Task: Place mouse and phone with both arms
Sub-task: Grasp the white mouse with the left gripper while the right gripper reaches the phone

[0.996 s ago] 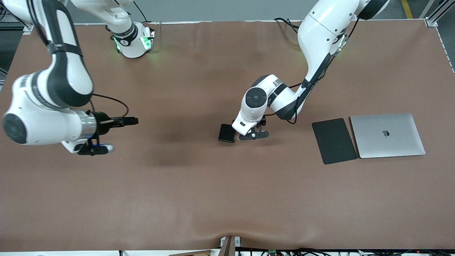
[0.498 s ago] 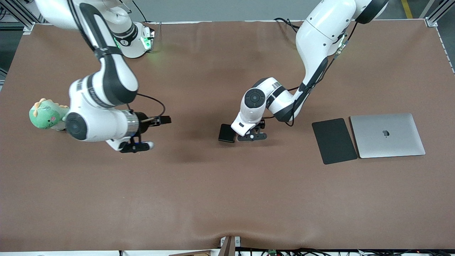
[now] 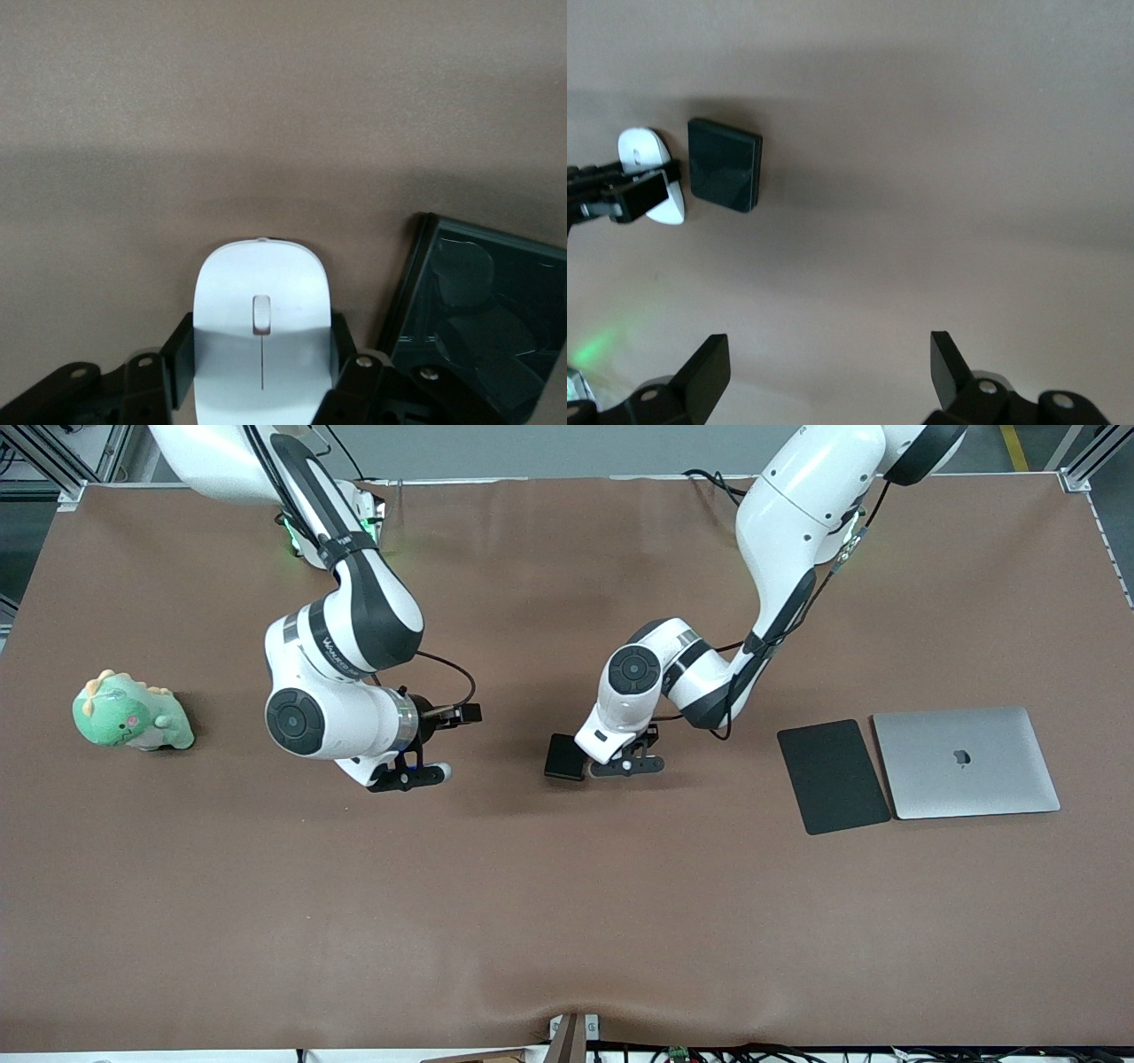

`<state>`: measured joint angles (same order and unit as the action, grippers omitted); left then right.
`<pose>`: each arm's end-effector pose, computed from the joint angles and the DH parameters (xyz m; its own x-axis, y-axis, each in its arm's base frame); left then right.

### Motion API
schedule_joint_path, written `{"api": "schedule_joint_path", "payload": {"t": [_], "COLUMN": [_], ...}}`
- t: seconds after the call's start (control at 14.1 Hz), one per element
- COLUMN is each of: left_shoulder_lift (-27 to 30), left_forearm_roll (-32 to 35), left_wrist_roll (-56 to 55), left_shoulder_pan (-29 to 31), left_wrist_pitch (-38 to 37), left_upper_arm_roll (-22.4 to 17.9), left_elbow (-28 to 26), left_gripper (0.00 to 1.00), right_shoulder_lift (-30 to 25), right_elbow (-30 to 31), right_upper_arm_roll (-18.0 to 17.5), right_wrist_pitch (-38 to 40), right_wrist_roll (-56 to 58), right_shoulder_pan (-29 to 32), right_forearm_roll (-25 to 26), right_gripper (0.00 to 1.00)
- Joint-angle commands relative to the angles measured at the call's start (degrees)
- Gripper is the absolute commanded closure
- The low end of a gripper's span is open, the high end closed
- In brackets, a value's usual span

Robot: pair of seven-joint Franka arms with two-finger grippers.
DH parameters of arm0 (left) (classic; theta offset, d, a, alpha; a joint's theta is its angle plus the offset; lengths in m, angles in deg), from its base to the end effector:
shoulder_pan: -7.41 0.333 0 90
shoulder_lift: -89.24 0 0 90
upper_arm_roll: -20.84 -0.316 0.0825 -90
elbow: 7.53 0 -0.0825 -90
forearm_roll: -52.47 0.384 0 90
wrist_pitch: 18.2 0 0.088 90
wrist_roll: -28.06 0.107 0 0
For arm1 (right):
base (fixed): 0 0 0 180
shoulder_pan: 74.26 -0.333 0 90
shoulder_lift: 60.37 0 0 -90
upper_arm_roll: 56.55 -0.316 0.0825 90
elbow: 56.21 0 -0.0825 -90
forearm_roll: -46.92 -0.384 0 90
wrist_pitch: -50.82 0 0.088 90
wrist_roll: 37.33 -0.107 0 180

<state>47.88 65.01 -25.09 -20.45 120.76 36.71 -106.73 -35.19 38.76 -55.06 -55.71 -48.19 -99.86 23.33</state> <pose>0.4936 -0.4489 0.1774 0.9976 0.0650 -0.0244 0.0658 -0.9974 0.0302 0.5764 0.2938 0.3430 0.9433 0.1091 -0.3134 0.0173 -0.9593 -0.2819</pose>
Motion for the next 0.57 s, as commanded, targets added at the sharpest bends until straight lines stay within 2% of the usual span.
{"api": "schedule_joint_path", "payload": {"t": [0.0,0.14,0.5], "left_shoulder_lift": [1.45,4.08,10.68], "left_forearm_roll": [1.70,1.62,0.83], "left_wrist_roll": [-0.37,1.55,5.78], "left_shoulder_pan": [0.26,0.96,6.22], "left_wrist_pitch": [-1.39,-4.56,-12.72], "left_upper_arm_roll": [-0.13,-0.13,0.30], "left_elbow": [-0.20,-0.03,-0.03], "left_gripper": [0.46,0.46,0.46], "right_shoulder_lift": [-1.02,-0.15,8.02], "right_elbow": [3.46,2.42,-3.81], "right_upper_arm_roll": [0.62,0.71,0.71], "right_wrist_pitch": [-7.08,-10.00,-13.18], "right_wrist_roll": [-5.80,-9.08,-16.03], "right_shoulder_pan": [-0.94,-2.87,-6.74], "right_forearm_roll": [-0.23,0.03,1.52], "right_gripper": [0.00,0.00,0.00]}}
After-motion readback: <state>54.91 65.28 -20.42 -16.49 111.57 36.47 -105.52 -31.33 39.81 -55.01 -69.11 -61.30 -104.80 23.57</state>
